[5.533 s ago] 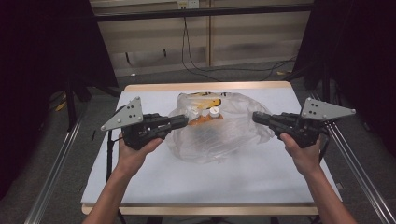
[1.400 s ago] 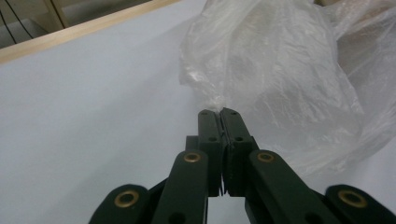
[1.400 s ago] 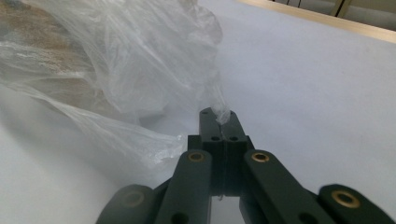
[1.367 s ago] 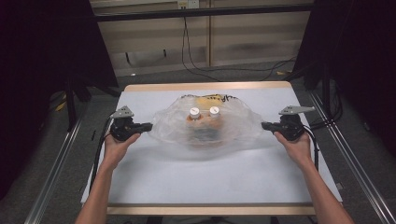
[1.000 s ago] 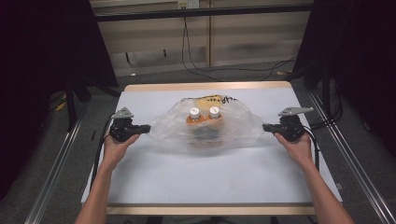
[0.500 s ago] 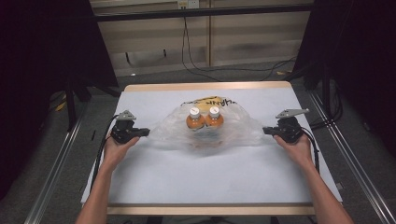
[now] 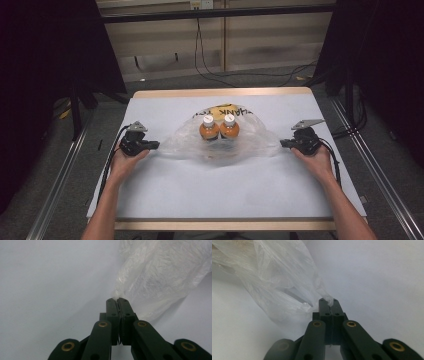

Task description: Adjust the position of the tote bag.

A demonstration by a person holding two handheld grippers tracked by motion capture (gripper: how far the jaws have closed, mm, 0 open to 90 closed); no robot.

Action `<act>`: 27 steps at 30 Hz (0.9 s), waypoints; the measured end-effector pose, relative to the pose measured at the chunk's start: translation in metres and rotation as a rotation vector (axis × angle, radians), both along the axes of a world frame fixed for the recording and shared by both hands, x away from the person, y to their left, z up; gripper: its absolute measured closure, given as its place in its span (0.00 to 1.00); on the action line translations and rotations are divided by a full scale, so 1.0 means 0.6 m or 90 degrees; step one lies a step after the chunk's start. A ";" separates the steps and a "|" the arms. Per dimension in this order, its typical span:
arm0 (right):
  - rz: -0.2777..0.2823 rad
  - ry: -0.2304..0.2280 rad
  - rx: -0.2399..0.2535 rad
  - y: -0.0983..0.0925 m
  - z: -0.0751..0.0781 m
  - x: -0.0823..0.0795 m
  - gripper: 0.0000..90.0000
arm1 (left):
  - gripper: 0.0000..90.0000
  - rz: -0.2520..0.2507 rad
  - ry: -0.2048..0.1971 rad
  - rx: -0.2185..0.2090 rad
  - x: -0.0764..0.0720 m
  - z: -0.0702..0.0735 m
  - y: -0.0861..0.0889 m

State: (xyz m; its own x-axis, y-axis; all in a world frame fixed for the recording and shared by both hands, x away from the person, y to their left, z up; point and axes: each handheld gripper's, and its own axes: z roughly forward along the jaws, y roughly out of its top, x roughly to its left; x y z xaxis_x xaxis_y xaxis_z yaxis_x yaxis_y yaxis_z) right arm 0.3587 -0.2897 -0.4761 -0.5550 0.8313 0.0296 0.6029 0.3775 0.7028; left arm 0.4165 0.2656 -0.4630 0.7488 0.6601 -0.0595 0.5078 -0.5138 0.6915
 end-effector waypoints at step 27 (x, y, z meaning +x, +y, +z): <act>-0.018 -0.040 0.059 -0.009 0.006 -0.009 0.58 | 0.63 -0.007 -0.043 -0.103 -0.012 0.023 0.010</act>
State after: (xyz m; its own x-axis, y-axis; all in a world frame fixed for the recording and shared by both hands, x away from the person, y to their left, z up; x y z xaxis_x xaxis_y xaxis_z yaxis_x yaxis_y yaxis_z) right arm 0.3531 -0.2953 -0.4722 -0.5351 0.8417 0.0723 0.5656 0.2933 0.7707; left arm 0.4095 0.2719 -0.4489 0.7621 0.6375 -0.1130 0.4520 -0.3990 0.7978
